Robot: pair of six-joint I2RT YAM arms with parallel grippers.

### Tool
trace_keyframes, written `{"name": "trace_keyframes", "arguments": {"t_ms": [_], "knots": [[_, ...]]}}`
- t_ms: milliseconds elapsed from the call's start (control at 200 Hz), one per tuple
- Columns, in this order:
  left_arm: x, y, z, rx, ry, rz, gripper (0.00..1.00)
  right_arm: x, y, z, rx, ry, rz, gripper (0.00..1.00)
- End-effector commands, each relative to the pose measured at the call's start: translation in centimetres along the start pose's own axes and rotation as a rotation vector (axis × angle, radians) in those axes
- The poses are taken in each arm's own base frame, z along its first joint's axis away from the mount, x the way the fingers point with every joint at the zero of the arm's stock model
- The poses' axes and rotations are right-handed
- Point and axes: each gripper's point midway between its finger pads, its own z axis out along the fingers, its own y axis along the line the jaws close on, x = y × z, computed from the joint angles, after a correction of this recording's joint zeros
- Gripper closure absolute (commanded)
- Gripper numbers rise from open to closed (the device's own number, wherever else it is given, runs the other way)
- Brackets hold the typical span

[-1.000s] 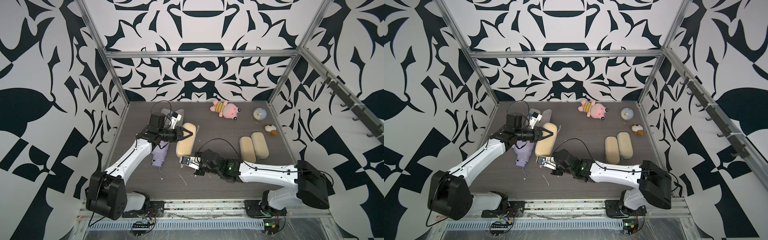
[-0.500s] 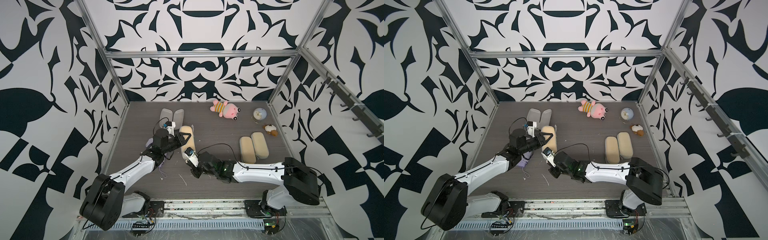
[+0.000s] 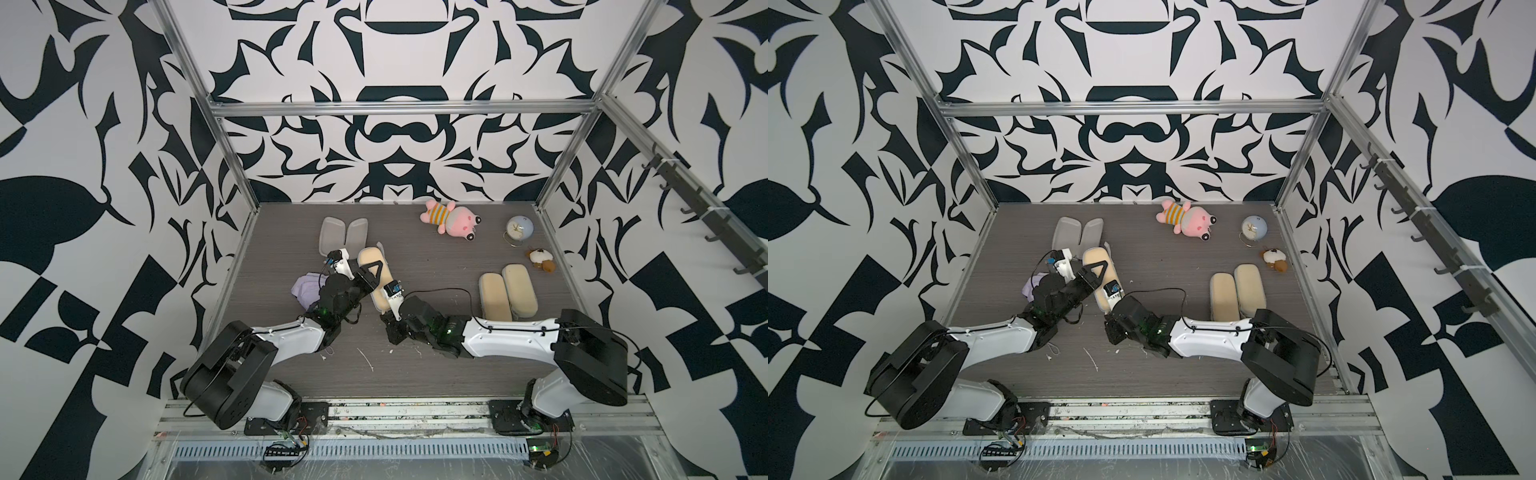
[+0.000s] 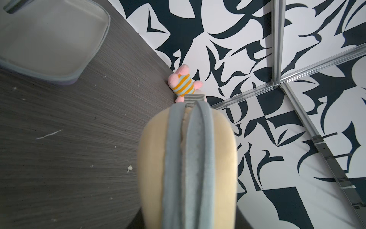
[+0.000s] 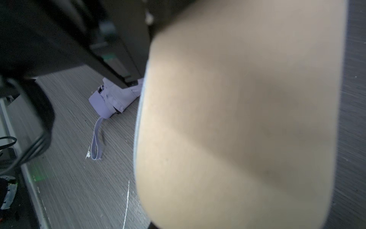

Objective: Put umbrellas into zippered umbrella sleeves
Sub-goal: Zip the zipper on the umbrella sleeve.

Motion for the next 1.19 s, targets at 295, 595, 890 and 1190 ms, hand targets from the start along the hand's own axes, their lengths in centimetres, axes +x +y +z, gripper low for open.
{"name": "trace_keyframes", "arguments": {"t_ms": [295,595,890,1190], "knots": [[-5.4,-4.7,-0.9,0.205,-0.166,-0.182,0.95,-8.6,-1.2,-9.1,-0.310,-0.250,0.456,0.26],[-4.2,-6.4,-0.6,0.266,-0.169,-0.272,0.88,-11.3,-2.4,-8.6,-0.400,-0.311,0.695,0.09],[-3.9,-7.2,-1.0,0.301,-0.217,-0.312,0.86,-10.7,-3.0,-7.1,-0.378,-0.292,0.735,0.15],[-4.6,-7.7,-1.6,0.273,-0.233,-0.266,0.90,-8.0,-5.3,-6.6,-0.195,-0.210,0.724,0.14]]}}
